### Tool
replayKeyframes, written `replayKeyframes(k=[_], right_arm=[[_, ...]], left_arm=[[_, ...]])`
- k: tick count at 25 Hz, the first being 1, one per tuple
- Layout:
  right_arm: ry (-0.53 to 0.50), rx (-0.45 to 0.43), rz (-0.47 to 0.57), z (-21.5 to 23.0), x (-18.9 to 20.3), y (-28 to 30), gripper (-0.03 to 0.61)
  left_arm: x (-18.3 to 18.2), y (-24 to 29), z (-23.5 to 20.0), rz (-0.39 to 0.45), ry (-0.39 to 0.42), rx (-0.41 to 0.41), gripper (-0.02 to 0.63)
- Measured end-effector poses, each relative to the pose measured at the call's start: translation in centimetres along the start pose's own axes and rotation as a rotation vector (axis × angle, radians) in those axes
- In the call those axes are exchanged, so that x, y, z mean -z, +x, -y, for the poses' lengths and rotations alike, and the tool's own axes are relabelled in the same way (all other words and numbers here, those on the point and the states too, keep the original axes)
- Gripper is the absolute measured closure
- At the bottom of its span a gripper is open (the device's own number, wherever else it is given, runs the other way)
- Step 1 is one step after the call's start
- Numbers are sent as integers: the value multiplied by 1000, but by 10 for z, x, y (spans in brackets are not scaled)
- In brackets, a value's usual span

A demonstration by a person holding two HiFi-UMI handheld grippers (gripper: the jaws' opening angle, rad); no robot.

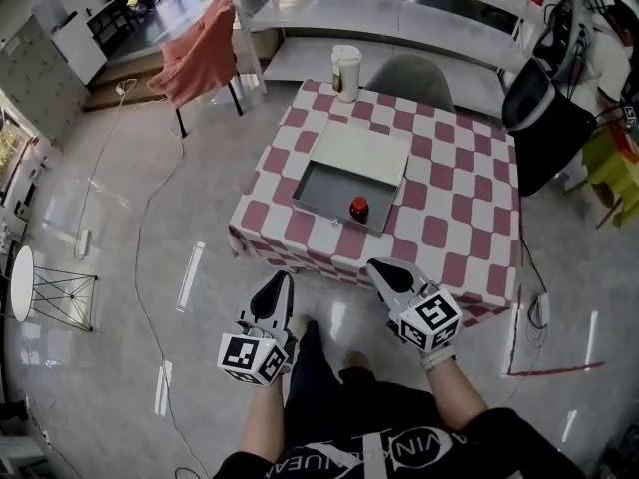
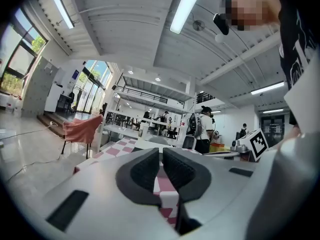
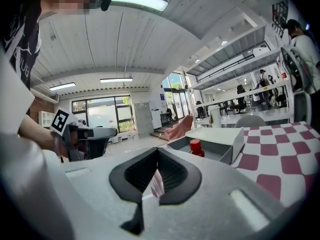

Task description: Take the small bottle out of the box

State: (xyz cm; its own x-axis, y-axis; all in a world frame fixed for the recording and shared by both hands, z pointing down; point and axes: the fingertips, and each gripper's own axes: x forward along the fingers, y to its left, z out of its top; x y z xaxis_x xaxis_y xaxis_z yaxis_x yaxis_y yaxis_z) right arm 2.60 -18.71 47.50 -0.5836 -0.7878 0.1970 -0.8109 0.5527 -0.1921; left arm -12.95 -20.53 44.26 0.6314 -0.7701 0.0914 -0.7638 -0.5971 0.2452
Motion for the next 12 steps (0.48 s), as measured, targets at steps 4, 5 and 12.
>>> replayKeyframes(k=[4, 5, 12], right_arm=[[-18, 58, -38, 24, 3, 9, 574], [-11, 76, -36, 31, 1, 11, 574], [15, 185, -28, 64, -11, 35, 574]], left_arm=[[-2, 42, -7, -7, 8, 69, 585], [-4, 53, -8, -11, 16, 95, 586], [-11, 114, -22, -50, 12, 226, 586]])
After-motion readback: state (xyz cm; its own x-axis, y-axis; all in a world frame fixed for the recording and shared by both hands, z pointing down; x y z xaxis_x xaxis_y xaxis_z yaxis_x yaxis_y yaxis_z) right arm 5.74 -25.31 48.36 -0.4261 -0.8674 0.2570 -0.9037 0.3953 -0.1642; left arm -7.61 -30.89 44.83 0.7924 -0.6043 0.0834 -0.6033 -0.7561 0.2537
